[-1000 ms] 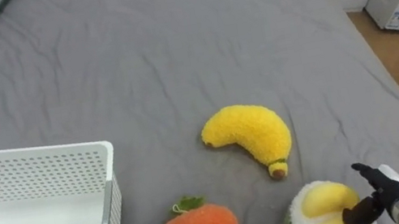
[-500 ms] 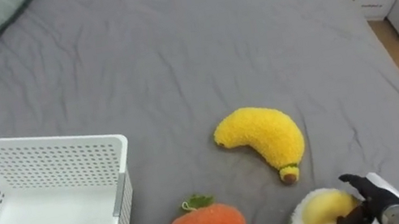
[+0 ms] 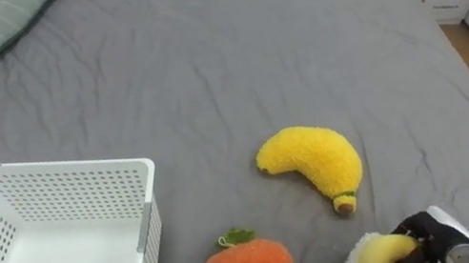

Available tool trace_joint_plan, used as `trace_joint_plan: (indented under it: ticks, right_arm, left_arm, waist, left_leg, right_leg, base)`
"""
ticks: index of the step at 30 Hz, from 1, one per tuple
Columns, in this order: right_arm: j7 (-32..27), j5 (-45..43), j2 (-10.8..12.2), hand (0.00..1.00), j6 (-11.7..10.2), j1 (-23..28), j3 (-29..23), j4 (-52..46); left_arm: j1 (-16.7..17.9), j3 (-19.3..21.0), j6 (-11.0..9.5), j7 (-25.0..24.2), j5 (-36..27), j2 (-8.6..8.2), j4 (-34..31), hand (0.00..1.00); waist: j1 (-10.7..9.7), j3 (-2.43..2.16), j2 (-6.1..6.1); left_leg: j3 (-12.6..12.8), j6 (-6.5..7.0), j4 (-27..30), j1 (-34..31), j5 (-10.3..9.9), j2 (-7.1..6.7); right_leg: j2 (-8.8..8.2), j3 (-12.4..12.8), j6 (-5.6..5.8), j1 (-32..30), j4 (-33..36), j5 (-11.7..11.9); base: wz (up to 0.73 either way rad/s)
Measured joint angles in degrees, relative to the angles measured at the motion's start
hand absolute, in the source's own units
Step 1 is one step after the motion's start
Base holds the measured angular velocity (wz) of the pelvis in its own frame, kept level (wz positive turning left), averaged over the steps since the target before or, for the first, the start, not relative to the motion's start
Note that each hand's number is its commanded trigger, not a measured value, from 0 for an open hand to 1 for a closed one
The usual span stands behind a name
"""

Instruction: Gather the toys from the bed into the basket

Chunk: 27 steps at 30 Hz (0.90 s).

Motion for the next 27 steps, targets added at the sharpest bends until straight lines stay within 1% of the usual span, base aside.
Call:
trace_joint_plan:
  ticks: [6,9,10,12,15,16,17,18,20,22,23,27]
  right_arm:
    - [0.44,0.52,0.00,1.00,-1.22,-0.01,0.18,0.02]
    - [0.82,0.54,0.01,1.00,-1.47,-0.01,0.20,0.02]
    - [0.88,0.79,0.01,1.00,-1.45,-0.02,0.25,-0.17]
    - [1.42,0.99,0.00,1.00,-1.38,-0.01,0.28,-1.64]
    - [2.84,0.92,-0.16,1.00,-0.67,0.07,0.51,-7.13]
    - [3.54,0.75,-0.31,1.00,-0.10,0.06,0.66,-11.76]
    - [3.71,0.64,-0.38,1.00,-0.10,0.04,0.64,-16.91]
    - [3.78,0.65,-0.41,1.00,-0.12,0.04,0.63,-19.34]
    - [4.09,1.02,-0.70,1.00,-0.19,-0.07,0.58,-28.45]
    - [4.22,1.20,-0.80,1.00,-0.18,-0.25,0.42,-33.53]
    - [4.46,1.40,-0.79,1.00,-0.21,-0.78,0.49,-35.62]
    - [5.33,1.99,-0.80,1.00,-0.14,-2.83,0.67,-37.23]
  left_arm:
    - [-1.28,0.00,-0.22,-0.23,0.04,-0.02,0.14,0.00]
    - [-1.68,0.00,-1.00,-0.24,-0.01,-0.04,0.07,0.00]
    - [-2.21,-0.04,-1.28,-0.24,-0.15,-0.06,0.06,0.00]
    - [-2.22,-0.05,-1.74,-0.24,-0.69,-0.06,0.05,0.00]
    - [-2.49,-0.07,-2.26,-0.23,-0.67,-0.03,0.05,0.00]
    - [-2.73,-0.04,-2.44,-0.24,-0.67,-0.03,0.03,0.00]
    - [-2.91,0.02,-2.58,-0.24,-0.67,0.02,0.03,0.00]
    - [-2.97,0.03,-2.60,-0.24,-0.67,0.03,0.03,0.00]
    - [-3.15,0.26,-2.68,-0.24,-0.66,0.04,0.03,0.00]
    - [-3.73,0.35,-2.68,-0.24,-0.66,0.02,0.03,0.00]
    - [-3.77,0.34,-2.69,-0.25,-0.66,0.01,0.03,0.00]
    - [-3.79,0.27,-3.13,-0.55,-0.72,0.01,0.02,0.00]
  waist:
    - [0.33,0.11,0.10]
    - [0.35,0.11,0.09]
    - [0.32,0.04,-0.06]
    - [0.26,0.00,-0.19]
    - [0.03,0.11,-0.22]
    - [-0.30,0.13,-0.18]
    - [-0.76,0.17,-0.07]
    - [-0.99,0.19,-0.04]
    - [-1.05,0.20,-0.04]
    - [-0.84,0.19,-0.10]
    - [-0.76,0.27,-0.17]
    - [-0.68,0.39,-0.45]
  left_leg:
    - [-0.04,0.00,-0.40,-0.07,0.01,0.01]
    - [-0.01,0.00,-0.41,-0.01,0.01,0.00]
    - [-0.01,0.00,-0.42,0.00,0.01,-0.02]
    - [0.00,0.01,-0.41,-0.03,0.01,-0.03]
    - [0.12,0.02,-0.40,-0.18,0.02,-0.04]
    - [0.35,0.05,-0.39,-0.58,0.09,-0.04]
    - [0.79,0.08,-0.40,-0.91,0.14,-0.06]
    - [0.85,0.08,-0.41,-0.92,0.15,-0.06]
    - [0.89,0.10,-0.62,-0.92,0.16,-0.04]
    - [0.81,0.12,-0.59,-0.89,0.17,-0.04]
    - [0.71,0.12,-0.59,-0.91,0.17,-0.05]
    - [0.22,0.13,-0.59,-1.07,0.17,-0.07]
  right_leg:
    - [0.05,-0.03,0.00,-0.14,0.00,0.01]
    - [0.02,0.03,0.00,-0.12,0.03,0.01]
    - [0.00,0.03,0.00,-0.12,0.06,0.00]
    - [-0.01,0.02,0.00,-0.16,0.07,0.00]
    - [-0.06,-0.02,0.03,-0.45,0.26,-0.02]
    - [-0.06,0.11,0.03,-1.04,0.47,-0.02]
    - [-0.05,0.27,0.03,-1.45,0.65,-0.02]
    - [-0.05,0.32,0.03,-1.50,0.71,-0.02]
    - [-0.08,0.37,0.19,-1.83,0.94,-0.12]
    - [0.00,0.44,0.19,-1.95,0.94,-0.12]
    - [0.04,0.42,0.19,-1.96,0.95,-0.12]
    - [0.19,-0.01,0.19,-1.82,1.03,-0.11]
  base:
    - [0.00]
    - [0.00]
    - [0.00]
    - [0.00]
    - [-0.01]
    - [-0.06]
    - [-0.06]
    - [-0.04]
    - [0.00]
    - [0.00]
    - [0.00]
    - [0.03]
